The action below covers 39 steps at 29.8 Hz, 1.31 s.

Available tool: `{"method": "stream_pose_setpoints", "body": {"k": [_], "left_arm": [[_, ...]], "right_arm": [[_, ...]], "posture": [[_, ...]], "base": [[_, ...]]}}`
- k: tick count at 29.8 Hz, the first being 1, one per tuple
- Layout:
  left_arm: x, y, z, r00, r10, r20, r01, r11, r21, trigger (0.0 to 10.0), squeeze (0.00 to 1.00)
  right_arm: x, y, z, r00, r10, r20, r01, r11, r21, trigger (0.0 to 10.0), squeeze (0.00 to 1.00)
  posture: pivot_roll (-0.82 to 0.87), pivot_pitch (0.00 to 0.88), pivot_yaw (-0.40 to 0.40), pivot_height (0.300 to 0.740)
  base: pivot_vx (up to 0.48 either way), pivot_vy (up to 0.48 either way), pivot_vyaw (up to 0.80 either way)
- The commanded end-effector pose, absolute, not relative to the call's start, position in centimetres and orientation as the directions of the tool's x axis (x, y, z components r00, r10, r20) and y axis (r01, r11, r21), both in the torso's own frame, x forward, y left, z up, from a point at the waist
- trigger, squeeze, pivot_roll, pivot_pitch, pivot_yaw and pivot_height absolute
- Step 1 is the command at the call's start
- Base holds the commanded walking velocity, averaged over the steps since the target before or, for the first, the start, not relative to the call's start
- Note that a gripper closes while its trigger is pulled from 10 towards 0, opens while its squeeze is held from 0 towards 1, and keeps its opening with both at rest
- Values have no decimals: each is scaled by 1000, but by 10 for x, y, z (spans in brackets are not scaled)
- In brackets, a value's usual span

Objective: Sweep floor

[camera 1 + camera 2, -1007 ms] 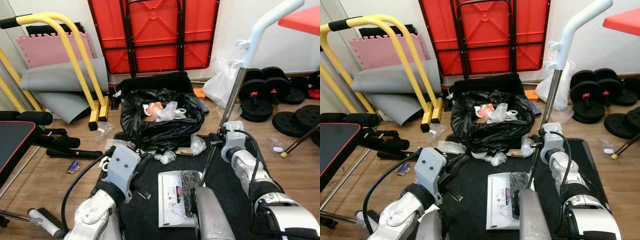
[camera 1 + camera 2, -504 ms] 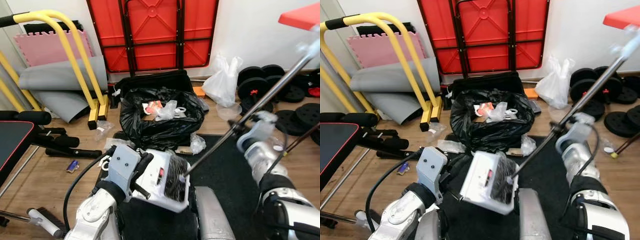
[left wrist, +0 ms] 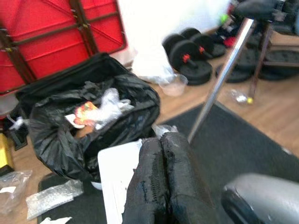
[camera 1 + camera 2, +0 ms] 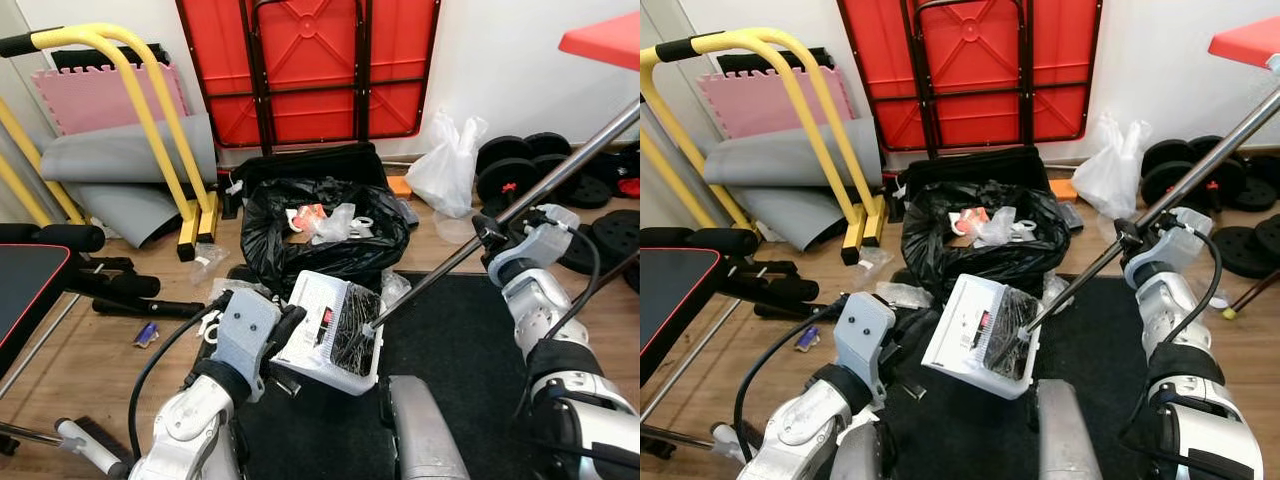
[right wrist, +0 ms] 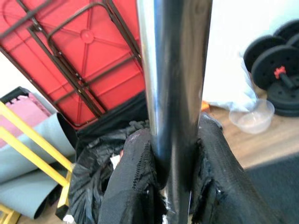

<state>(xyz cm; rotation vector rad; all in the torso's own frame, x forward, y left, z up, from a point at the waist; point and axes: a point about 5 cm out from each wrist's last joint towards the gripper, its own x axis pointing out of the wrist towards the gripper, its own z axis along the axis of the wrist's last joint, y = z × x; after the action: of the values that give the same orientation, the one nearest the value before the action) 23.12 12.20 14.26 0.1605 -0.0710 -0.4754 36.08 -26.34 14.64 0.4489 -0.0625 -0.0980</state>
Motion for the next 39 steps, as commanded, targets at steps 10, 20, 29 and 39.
{"method": "stream_pose_setpoints", "body": {"k": [10,20,29,39], "left_arm": [[237,134,138,945,-326,5,321,935,153,10000,0],[239,135,137,947,-322,-8,319,935,153,10000,0],[239,134,137,945,-326,-2,322,934,153,10000,0],[241,134,136,948,-318,-22,318,934,160,10000,0]], "right_arm": [[369,-249,172,987,-71,143,-6,878,480,10000,0],[370,-247,178,985,-61,160,-20,886,464,10000,0],[369,-242,181,985,-28,172,-51,899,436,10000,0],[369,-239,182,984,-5,176,-68,911,408,10000,0]], "posture": [[-127,0,-8,555],[-128,0,-9,580],[-130,0,-10,600],[-131,0,-12,620]], "base": [[0,0,0],[-124,0,0],[0,0,0],[-348,0,0]]}}
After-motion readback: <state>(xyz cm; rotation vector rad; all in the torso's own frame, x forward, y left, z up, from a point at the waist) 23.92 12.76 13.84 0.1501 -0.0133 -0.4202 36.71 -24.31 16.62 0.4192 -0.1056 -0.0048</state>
